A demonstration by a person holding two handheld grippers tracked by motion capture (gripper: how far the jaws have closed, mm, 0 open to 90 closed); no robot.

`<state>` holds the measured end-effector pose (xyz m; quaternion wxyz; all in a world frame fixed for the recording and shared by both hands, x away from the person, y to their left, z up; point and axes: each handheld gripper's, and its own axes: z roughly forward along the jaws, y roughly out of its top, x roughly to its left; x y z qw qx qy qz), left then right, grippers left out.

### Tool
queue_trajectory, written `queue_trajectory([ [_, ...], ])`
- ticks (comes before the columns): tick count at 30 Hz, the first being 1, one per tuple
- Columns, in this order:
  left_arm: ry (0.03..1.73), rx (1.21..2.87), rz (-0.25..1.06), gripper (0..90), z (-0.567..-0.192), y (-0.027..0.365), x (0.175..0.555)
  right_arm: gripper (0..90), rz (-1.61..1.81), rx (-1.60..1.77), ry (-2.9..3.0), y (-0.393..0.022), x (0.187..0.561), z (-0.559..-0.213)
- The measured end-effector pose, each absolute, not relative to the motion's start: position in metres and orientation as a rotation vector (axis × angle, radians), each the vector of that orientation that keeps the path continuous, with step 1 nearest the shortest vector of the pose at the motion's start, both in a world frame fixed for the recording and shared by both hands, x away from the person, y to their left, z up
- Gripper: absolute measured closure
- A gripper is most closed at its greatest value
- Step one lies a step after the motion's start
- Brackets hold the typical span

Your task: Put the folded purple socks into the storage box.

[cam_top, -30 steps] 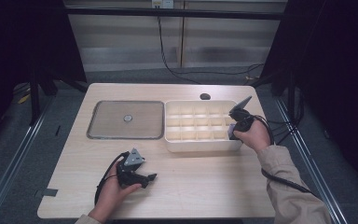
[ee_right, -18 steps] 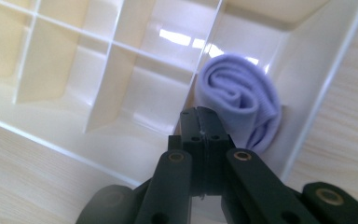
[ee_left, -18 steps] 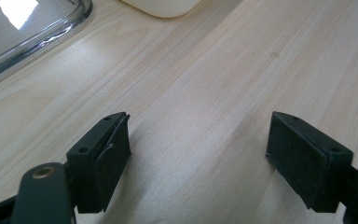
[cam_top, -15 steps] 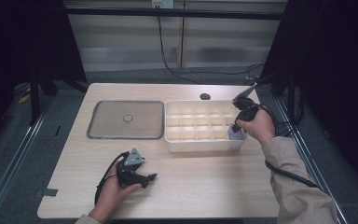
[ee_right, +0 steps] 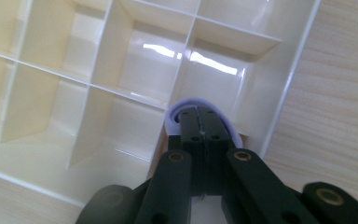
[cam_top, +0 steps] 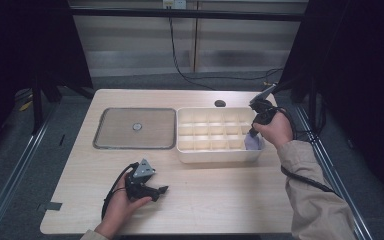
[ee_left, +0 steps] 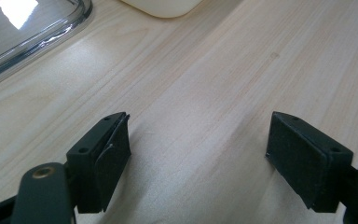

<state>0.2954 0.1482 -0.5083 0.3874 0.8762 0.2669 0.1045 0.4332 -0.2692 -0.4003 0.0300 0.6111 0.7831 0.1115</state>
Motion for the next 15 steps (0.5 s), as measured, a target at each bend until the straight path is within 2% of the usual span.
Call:
queue_trajectory([
  [15,0.681,2.226,0.27,20.9,-0.509,0.148,0.295,90.0,0.29,1.908,2.469,-0.266,0.428,-0.427],
])
